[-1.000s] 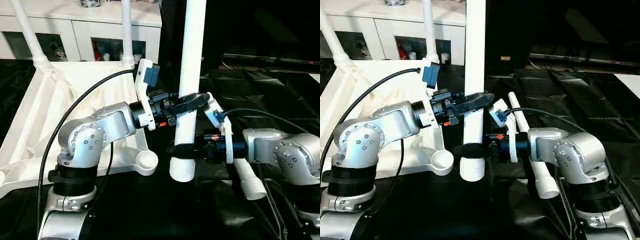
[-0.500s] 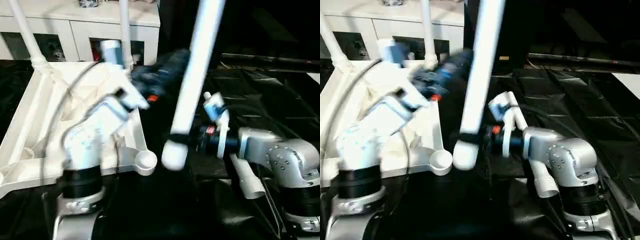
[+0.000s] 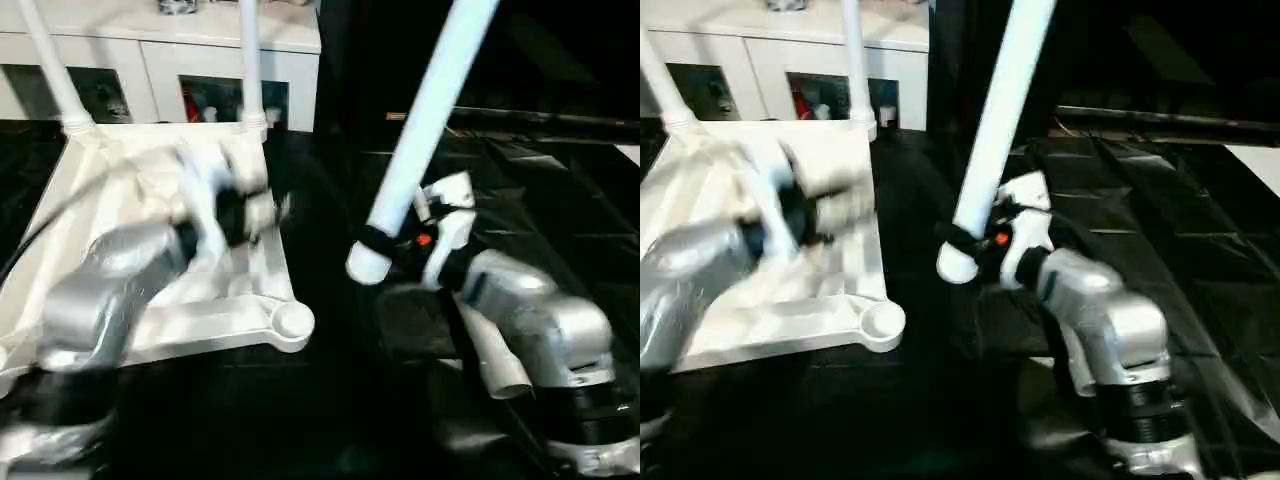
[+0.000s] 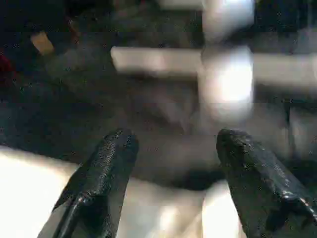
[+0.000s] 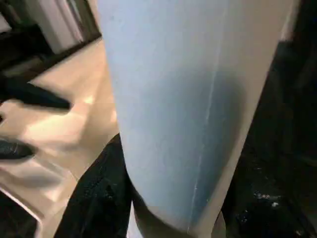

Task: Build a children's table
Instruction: Pick table leg

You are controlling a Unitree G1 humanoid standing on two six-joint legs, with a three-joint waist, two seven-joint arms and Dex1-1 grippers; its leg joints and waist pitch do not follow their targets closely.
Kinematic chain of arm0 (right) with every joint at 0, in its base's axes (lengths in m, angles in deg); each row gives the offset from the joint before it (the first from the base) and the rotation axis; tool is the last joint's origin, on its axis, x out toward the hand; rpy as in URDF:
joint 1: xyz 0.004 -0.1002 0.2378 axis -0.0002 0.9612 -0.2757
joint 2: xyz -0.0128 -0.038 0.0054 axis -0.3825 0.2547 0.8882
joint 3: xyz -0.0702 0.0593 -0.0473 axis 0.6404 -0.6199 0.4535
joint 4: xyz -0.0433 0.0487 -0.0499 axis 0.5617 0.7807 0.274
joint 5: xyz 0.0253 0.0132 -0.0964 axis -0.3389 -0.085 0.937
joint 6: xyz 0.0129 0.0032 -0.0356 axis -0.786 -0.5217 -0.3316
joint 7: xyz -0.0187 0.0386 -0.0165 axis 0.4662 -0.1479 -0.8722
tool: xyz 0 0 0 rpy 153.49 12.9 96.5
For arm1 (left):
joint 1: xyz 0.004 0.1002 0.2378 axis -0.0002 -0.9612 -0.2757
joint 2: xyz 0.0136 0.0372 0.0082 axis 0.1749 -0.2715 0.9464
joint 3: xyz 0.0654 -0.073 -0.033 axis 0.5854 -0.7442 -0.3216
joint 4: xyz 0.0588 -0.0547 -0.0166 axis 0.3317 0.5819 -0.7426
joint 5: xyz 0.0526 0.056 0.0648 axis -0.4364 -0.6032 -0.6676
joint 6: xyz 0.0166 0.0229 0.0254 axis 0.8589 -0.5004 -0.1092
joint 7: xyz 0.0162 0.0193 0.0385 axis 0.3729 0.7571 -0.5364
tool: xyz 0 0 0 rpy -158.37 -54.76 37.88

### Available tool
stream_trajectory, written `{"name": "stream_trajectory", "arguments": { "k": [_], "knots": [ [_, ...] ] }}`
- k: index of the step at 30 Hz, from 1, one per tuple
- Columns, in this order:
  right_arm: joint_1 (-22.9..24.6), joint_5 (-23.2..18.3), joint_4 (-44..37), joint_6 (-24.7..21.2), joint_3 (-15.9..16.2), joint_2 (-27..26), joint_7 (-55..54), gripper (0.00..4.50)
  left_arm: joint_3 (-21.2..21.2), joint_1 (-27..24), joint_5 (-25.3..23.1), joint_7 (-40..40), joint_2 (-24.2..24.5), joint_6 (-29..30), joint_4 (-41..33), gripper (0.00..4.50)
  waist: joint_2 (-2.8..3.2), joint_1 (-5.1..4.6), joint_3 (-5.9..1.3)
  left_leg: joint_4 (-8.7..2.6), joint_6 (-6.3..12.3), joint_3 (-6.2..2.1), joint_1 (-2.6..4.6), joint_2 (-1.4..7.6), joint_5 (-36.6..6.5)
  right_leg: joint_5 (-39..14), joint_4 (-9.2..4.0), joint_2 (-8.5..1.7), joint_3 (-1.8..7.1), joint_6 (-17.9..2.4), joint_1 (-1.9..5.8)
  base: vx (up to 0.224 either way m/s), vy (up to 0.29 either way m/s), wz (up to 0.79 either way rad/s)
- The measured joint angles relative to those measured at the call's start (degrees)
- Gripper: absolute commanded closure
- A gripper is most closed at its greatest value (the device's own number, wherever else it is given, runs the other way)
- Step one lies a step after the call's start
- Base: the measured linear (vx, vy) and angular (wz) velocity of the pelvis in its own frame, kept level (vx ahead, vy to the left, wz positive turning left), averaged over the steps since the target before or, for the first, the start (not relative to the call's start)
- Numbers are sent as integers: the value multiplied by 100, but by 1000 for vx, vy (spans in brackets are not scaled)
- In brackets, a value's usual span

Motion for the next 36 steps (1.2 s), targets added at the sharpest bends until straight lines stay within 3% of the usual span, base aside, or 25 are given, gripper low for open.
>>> {"name": "stream_trajectory", "arguments": {
  "k": [6,10,16,36],
  "knots": [
    [18,145,109,250,38,-36,-24,259,459,-54,-392,-655,306,-448,263,146,-4,8,-1,1,0,2,5,-2,0,0,11,-5,1,1,-1,0,0,0],
    [18,200,173,275,38,-39,-20,259,697,-8,-630,-971,316,-922,949,180,-2,6,0,1,-1,2,9,-1,1,0,32,-5,1,0,-10,0,0,0],
    [30,206,172,284,71,-35,37,259,748,177,-790,-1339,347,-1122,1433,223,-1,12,1,2,-2,2,10,-1,1,1,57,-6,2,-2,-18,0,0,0],
    [138,227,170,327,101,-15,152,259,837,124,-985,-1779,539,-1240,1690,389,7,6,6,2,-3,0,12,-1,1,2,65,-6,4,-4,-23,0,0,0]
  ]
}}
